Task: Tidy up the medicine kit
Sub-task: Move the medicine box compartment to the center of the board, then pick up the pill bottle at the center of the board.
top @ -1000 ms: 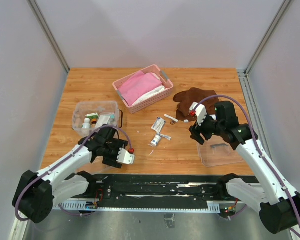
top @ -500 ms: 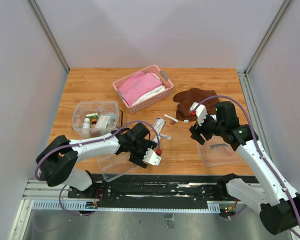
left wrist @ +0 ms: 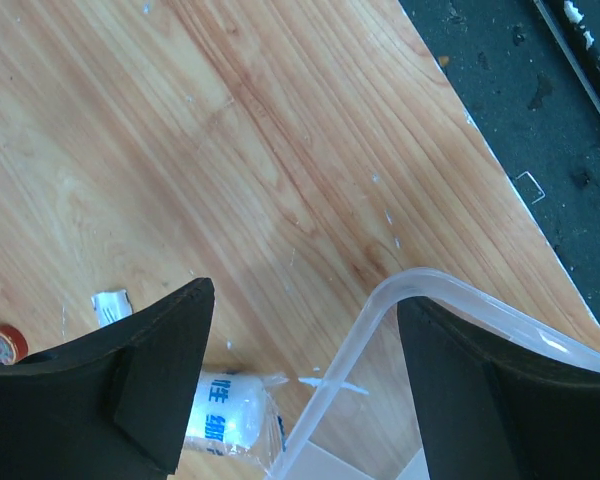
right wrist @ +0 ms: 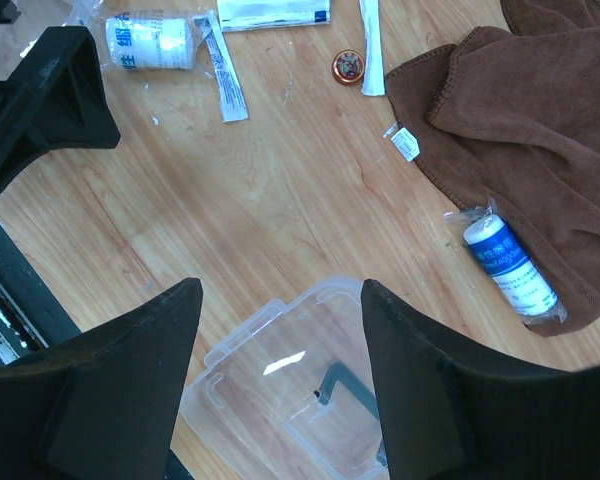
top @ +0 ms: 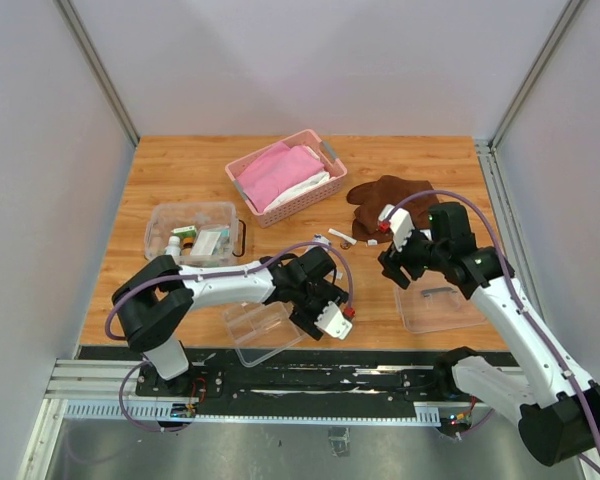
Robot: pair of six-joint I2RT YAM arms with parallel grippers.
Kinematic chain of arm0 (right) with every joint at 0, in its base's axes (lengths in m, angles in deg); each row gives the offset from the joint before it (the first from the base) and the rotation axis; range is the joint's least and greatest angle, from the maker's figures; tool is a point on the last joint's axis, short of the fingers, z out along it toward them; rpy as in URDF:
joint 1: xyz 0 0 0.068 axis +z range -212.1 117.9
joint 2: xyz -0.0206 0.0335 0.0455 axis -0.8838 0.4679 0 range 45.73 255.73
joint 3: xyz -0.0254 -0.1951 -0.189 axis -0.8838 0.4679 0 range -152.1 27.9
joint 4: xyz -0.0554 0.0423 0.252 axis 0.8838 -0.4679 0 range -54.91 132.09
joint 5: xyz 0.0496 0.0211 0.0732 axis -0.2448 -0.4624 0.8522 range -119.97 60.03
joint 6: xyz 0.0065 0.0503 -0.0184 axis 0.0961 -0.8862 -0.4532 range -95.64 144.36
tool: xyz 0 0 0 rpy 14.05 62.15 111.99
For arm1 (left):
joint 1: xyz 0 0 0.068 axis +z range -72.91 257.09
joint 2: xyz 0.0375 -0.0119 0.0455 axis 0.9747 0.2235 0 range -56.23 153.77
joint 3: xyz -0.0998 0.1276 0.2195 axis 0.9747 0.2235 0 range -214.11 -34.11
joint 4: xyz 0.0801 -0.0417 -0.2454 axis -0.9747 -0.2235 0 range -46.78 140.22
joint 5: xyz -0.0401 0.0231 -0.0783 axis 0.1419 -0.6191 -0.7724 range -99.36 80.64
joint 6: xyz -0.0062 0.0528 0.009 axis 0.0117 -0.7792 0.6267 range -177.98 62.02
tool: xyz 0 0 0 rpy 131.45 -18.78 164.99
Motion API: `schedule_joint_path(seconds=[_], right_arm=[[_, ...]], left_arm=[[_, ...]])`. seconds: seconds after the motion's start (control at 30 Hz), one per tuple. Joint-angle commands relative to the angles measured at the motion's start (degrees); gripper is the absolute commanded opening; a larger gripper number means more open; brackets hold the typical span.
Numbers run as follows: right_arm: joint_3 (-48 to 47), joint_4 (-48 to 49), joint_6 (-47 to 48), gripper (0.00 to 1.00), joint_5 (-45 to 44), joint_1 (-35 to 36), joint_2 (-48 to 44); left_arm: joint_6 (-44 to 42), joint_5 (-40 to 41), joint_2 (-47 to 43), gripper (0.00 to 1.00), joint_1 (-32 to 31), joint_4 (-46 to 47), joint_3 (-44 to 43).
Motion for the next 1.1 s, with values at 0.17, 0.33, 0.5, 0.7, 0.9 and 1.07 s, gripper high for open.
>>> schedule_joint_path(seconds=[0.17, 0.33, 0.5, 0.7, 0.9, 1.07], right_arm=[[0.74, 2.63, -2.67, 0.67, -3.48, -0.76, 2.08], [0.23, 2.87, -3.33, 0.66, -5.08, -0.80, 2.00], [0.61, 3.23, -3.16, 0.66, -5.42, -0.83, 0.87], [0.65, 3.33, -3.15, 0.66, -6.84, -0.85, 0.26], [0.91, 3.51, -3.12, 0.65, -7.33, -2.08, -1.11], [1.28, 3.76, -3.16, 0.65, -6.75, -3.12, -1.91]], left_arm=[[-0.98, -3.68, -3.61, 0.81, -0.86, -0.08, -1.49], [7.52, -2.03, -10.30, 0.91, 0.21, 5.54, 2.78], [22.22, 0.14, -14.89, 0.93, 5.59, 15.57, 6.68], [44.40, 8.04, -11.57, 0.92, 9.63, 20.82, 4.54], [55.51, 12.46, -4.40, 0.90, 9.64, 17.80, 0.76], [58.59, 14.97, -0.42, 0.89, 9.63, 16.65, -0.42]])
